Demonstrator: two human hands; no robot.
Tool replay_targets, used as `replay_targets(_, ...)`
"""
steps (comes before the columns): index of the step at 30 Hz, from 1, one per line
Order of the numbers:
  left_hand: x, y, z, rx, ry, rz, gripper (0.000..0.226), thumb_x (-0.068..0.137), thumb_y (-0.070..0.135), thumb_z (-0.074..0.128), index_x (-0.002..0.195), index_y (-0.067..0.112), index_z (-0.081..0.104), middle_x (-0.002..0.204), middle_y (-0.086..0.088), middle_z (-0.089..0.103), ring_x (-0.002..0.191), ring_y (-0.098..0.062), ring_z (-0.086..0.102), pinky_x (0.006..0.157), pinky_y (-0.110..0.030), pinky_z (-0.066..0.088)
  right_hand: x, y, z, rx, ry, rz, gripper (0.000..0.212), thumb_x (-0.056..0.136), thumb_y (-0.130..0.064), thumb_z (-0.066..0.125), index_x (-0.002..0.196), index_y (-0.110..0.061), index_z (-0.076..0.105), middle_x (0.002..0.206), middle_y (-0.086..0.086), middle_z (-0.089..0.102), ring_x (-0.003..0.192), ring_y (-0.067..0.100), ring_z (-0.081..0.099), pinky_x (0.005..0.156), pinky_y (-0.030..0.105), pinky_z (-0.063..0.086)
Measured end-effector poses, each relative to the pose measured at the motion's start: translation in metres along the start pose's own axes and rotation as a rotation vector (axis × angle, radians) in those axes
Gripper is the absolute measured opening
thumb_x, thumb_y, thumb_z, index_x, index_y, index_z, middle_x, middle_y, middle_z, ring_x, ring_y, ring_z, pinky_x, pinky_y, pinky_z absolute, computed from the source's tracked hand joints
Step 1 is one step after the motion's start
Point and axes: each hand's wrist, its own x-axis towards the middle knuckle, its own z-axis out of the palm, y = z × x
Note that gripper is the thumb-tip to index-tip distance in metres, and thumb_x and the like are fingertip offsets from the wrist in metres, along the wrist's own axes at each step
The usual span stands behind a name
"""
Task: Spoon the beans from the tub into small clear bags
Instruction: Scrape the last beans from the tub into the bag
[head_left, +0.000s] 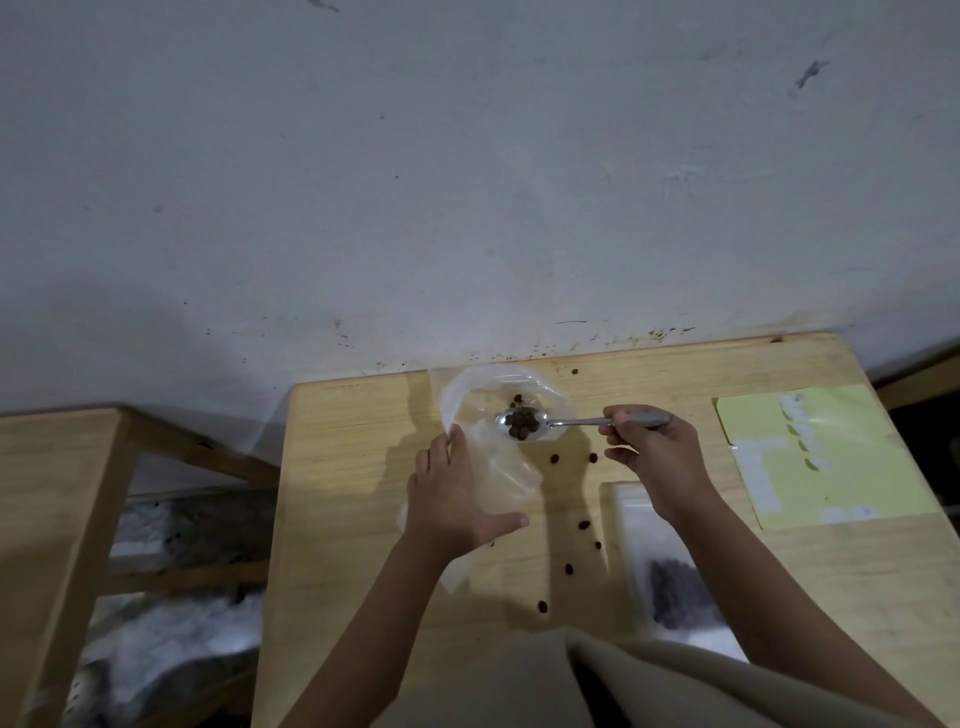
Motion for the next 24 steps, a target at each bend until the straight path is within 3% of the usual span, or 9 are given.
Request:
replay_targets(4, 0.002, 0.005, 0.0, -0.03, 0.004, -0.018, 0.133, 0.056, 0.073, 0.071, 0.15, 0.013, -0.002, 0.153, -0.007, 0.015, 0.137, -0.029, 0.017, 0.111, -0.043, 0.027, -0.014, -0.004, 0.005, -0.255, -0.072, -0.269, 0.016, 0.088, 0.001, 0.058, 0.082, -0.01, 0.069, 0.078, 0.011, 0.068, 0.07, 0.017, 0.062, 0.057, 0.019, 0.053)
replay_targets(8, 0.002, 0.005, -0.001, -0.066, 0.022, -0.009, 0.132, 0.057, 0.073, 0.071, 0.15, 0.014, -0.001, 0.152, -0.006, 0.016, 0.136, -0.027, 0.018, 0.111, -0.042, 0.027, -0.016, -0.006, 0.008, -0.293, 0.089, -0.435, 0.021, 0.088, -0.002, 0.058, 0.08, -0.019, 0.066, 0.075, 0.003, 0.066, 0.061, 0.008, 0.057, 0.052, 0.017, 0.047)
replay_targets(11, 0.001, 0.005, -0.002, -0.073, 0.028, 0.001, 0.132, 0.056, 0.073, 0.071, 0.151, 0.014, 0.0, 0.152, -0.005, 0.016, 0.136, -0.027, 0.018, 0.111, -0.043, 0.028, -0.009, 0.002, 0.017, -0.404, 0.185, -0.513, 0.01, 0.088, -0.004, 0.06, 0.087, -0.011, 0.066, 0.078, 0.0, 0.065, 0.064, 0.0, 0.06, 0.052, 0.009, 0.043)
replay_targets(13, 0.0, 0.007, -0.001, -0.067, 0.027, 0.013, 0.132, 0.057, 0.073, 0.071, 0.151, 0.014, 0.0, 0.151, -0.005, 0.017, 0.135, -0.026, 0.018, 0.11, -0.042, 0.028, -0.004, 0.011, 0.025, -0.507, 0.189, -0.581, 0.008, 0.087, -0.004, 0.061, 0.091, -0.008, 0.066, 0.08, 0.001, 0.065, 0.066, 0.005, 0.061, 0.056, 0.014, 0.048)
replay_targets(17, -0.002, 0.011, 0.001, -0.07, 0.033, 0.024, 0.132, 0.055, 0.074, 0.07, 0.151, 0.015, 0.001, 0.15, -0.005, 0.018, 0.134, -0.025, 0.018, 0.11, -0.041, 0.028, 0.004, 0.015, 0.042, -0.661, 0.179, -0.621, 0.011, 0.084, 0.0, 0.059, 0.091, -0.003, 0.066, 0.076, 0.003, 0.062, 0.061, -0.001, 0.051, 0.058, 0.005, 0.04)
replay_targets(20, -0.005, 0.011, 0.003, -0.069, 0.064, 0.041, 0.132, 0.054, 0.075, 0.07, 0.15, 0.015, 0.003, 0.148, -0.004, 0.019, 0.131, -0.024, 0.021, 0.108, -0.039, 0.03, 0.01, 0.011, 0.05, -0.701, 0.184, -0.601, 0.011, 0.083, -0.001, 0.056, 0.087, -0.004, 0.066, 0.072, 0.005, 0.062, 0.055, 0.005, 0.048, 0.055, 0.007, 0.034)
replay_targets(24, -0.01, 0.013, 0.008, -0.094, 0.199, 0.093, 0.129, 0.051, 0.078, 0.068, 0.148, 0.012, 0.015, 0.143, -0.004, 0.025, 0.125, -0.022, 0.028, 0.101, -0.035, 0.033, 0.015, 0.009, 0.051, -0.768, 0.195, -0.712, 0.013, 0.083, 0.001, 0.055, 0.089, -0.002, 0.066, 0.08, 0.009, 0.064, 0.069, 0.021, 0.057, 0.062, 0.021, 0.043)
